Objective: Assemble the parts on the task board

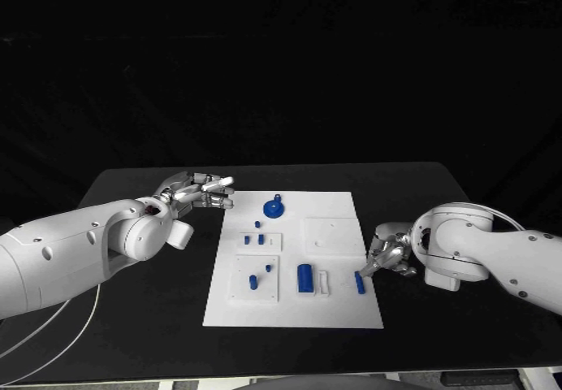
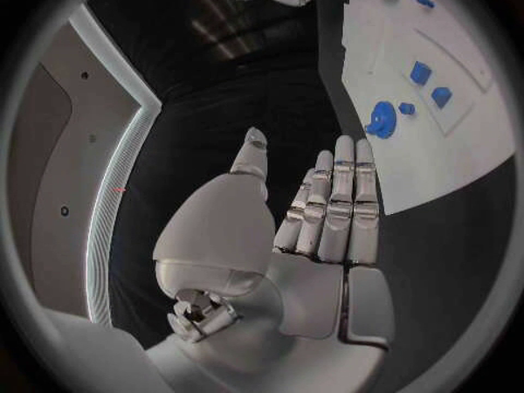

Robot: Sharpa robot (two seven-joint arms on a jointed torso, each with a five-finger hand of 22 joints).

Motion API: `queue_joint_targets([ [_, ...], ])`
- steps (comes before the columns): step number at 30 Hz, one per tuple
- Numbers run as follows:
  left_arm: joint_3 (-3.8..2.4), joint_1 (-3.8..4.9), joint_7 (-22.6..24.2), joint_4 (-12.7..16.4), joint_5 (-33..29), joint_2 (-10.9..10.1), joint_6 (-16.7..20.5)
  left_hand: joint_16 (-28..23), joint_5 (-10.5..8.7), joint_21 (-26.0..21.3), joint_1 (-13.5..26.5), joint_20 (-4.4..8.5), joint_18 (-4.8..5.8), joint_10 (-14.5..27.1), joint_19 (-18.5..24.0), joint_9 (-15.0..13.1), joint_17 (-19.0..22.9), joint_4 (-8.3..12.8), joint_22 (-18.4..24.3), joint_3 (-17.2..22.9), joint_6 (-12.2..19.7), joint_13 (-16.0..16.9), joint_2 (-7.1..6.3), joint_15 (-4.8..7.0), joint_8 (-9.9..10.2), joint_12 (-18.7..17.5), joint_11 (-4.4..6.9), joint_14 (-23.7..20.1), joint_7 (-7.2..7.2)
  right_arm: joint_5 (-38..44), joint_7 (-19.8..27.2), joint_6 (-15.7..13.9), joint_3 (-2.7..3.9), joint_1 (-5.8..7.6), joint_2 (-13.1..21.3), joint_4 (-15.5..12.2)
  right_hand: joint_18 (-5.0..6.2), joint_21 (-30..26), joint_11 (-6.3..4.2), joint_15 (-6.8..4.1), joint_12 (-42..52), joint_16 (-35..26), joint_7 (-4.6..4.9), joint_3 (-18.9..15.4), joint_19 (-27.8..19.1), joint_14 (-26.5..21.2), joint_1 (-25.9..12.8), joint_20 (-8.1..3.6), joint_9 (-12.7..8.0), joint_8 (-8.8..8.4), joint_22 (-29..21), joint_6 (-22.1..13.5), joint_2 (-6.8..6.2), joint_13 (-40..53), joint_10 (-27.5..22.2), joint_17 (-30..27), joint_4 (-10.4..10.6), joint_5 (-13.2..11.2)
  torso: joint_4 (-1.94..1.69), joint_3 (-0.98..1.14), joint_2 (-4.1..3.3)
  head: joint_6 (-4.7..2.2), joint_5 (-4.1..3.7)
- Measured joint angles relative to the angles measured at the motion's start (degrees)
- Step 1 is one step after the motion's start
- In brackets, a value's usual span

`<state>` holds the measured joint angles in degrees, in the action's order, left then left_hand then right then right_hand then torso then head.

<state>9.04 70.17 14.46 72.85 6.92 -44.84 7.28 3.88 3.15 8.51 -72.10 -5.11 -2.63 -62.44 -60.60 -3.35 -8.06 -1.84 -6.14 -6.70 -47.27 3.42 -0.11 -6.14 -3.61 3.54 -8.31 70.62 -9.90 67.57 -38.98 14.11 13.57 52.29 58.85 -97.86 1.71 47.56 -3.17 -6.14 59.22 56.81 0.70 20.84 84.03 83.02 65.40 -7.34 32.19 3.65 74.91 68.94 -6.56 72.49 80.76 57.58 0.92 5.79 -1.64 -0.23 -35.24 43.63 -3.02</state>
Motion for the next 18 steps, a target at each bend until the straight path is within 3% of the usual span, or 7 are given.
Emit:
queue_joint_targets([
  [6, 0.01, 0.0, 0.0, 0.13, 0.11, -0.08, 0.0, 0.0, 0.0, 0.0, 0.12, 0.0, 0.0, 0.0, 0.0, 0.0, 0.0, 0.0, 0.0, 0.0, 0.0, 0.0, -0.12, 0.0, 0.0, 0.0, 0.0, 0.0, 0.0, 0.41, -0.5, 0.84, -0.57, -0.79, -0.11, 0.06, 0.0, 0.0, 0.0, 0.0, 0.0, 0.0, 0.24, 0.56, 0.0, 0.0, -0.76, 0.0, 0.01, 0.0, 0.0, -0.24, -0.76, -0.12, 0.0, 0.0, 0.44, -0.92, 0.0, -0.02, 0.0, 0.13, -0.12],
  [12, 0.01, 0.0, 0.04, 0.26, 0.16, -0.09, 0.0, 0.0, 0.0, 0.0, 0.12, 0.0, 0.0, 0.0, 0.0, 0.0, 0.01, 0.0, 0.0, 0.0, 0.0, 0.0, -0.12, 0.0, 0.0, 0.0, 0.0, 0.0, 0.0, 1.65, -0.74, 0.42, -0.97, -1.49, -1.73, 0.62, 0.0, 0.0, 0.0, 0.0, 0.0, 0.0, 0.24, 0.0, 0.0, 0.0, -1.62, 0.0, -0.53, 0.0, 0.0, -0.24, -2.38, -0.04, 0.0, 0.13, 2.37, -2.58, -0.01, -0.02, -0.02, 0.15, -0.11],
  [16, 0.01, 0.0, 0.05, 0.28, 0.19, -0.11, 0.0, 0.0, 0.0, 0.0, 0.12, 0.0, 0.0, 0.0, 0.0, 0.0, 0.01, -0.24, 0.08, 0.24, 0.21, -0.01, -0.12, 0.0, 0.0, 0.0, 0.0, 0.0, -0.21, 2.93, -0.8, -0.73, -1.09, -1.89, -2.62, 1.07, 0.01, -0.4, 0.31, 0.0, -0.7, 0.0, 0.97, -1.34, 0.0, 0.0, -2.97, 0.0, -1.22, 0.0, -0.01, -1.28, -3.73, -0.27, -0.31, 0.17, 4.04, -2.9, -0.03, -0.04, -0.03, 0.12, 0.08],
  [18, 0.01, 0.0, 0.06, 0.28, 0.19, -0.12, 0.0, 0.0, 0.0, 0.0, 0.12, 0.0, 0.0, 0.0, 0.0, 0.0, 0.01, -0.24, 0.08, 0.24, 0.21, -0.01, -0.12, 0.0, 0.0, 0.0, 0.0, 0.0, -0.21, 3.61, -0.82, -1.28, -1.1, -1.96, -2.9, 1.29, 0.01, -0.4, 0.47, 0.0, -0.89, 0.0, 1.37, -2.25, 0.0, 0.0, -3.02, 0.0, -1.86, 0.0, 0.0, -2.0, -3.78, -0.46, -0.47, 0.28, 4.95, -2.9, -0.03, -0.04, -0.03, 0.11, 0.13],
])
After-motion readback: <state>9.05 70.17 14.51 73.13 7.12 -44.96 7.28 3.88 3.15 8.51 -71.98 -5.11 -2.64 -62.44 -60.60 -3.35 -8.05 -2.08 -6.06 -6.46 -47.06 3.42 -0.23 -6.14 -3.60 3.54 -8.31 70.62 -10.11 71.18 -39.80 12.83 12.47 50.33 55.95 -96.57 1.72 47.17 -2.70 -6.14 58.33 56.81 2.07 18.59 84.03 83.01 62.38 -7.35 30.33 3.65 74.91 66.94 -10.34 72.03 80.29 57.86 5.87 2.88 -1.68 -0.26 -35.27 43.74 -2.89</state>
